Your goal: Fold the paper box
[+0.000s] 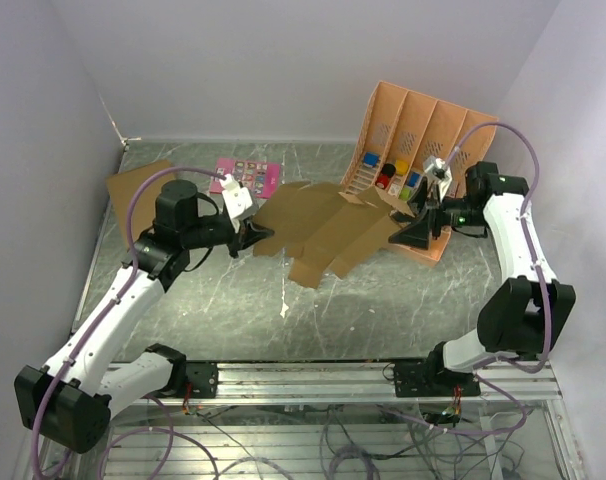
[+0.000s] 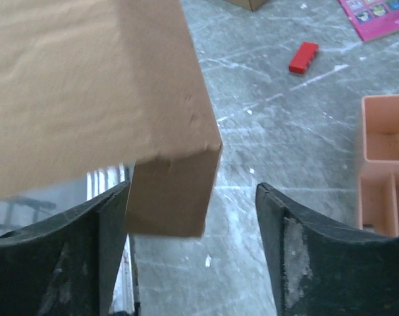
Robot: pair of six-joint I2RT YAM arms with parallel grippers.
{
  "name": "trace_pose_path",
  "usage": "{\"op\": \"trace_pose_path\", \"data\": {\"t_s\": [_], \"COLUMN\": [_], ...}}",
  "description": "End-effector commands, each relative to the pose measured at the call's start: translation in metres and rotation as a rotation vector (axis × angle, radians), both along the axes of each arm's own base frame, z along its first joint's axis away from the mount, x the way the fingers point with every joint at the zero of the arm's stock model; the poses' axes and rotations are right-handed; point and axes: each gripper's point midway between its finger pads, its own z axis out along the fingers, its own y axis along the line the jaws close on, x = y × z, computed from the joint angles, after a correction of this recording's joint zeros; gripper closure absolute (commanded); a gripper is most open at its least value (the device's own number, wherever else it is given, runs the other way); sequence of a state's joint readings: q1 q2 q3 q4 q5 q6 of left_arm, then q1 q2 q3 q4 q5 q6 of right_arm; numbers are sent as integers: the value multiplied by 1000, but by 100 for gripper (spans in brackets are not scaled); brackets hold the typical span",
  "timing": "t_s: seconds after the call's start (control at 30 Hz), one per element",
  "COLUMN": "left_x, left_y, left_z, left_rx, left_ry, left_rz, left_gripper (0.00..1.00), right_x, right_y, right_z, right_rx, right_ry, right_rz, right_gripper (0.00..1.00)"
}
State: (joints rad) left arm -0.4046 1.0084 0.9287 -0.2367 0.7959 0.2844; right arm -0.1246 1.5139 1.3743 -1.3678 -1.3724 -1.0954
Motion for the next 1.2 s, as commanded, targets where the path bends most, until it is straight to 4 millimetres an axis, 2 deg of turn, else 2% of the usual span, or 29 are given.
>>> {"op": "trace_pose_path", "data": {"t_s": [0.0,0.1,0.23,0.3,0.37,0.4,0.47,0.57,0.63,0.97,1.17], "left_x": [8,11,9,5,3,3,4,4,5,11,7], "left_y": [8,11,10,11,10,10,10,9,8,6,4], "left_z": [13,11,11,12,13,14,14,13,13,18,21], "left_rx": [-23,-29,-20,-6,-4,-4,1,14,18,18,2], "left_ry": [-66,-74,-82,-105,-133,-145,-162,-173,-177,-206,-220], "left_rz": [-3,4,-20,-43,-61,-64,-69,-89,-101,-108,-132], "left_gripper": [93,93,93,93,93,93,93,93,93,93,93], "right_x": [1,6,13,26,39,42,43,33,28,-1,-3], "right_y": [-29,-58,-75,-84,-84,-80,-65,-38,-31,-8,-6], "right_z": [11,13,20,30,38,40,38,32,31,23,16], "right_rx": [-141,-240,-282,-245,-172,-132,-77,-57,-33,13,19], "right_ry": [-90,-162,-195,-170,-128,-101,-43,-11,11,60,76], "right_rz": [-91,-177,-230,-272,-283,-271,-228,-146,-125,-63,-51], "right_gripper": [23,20,23,34,53,61,67,60,57,53,53]}}
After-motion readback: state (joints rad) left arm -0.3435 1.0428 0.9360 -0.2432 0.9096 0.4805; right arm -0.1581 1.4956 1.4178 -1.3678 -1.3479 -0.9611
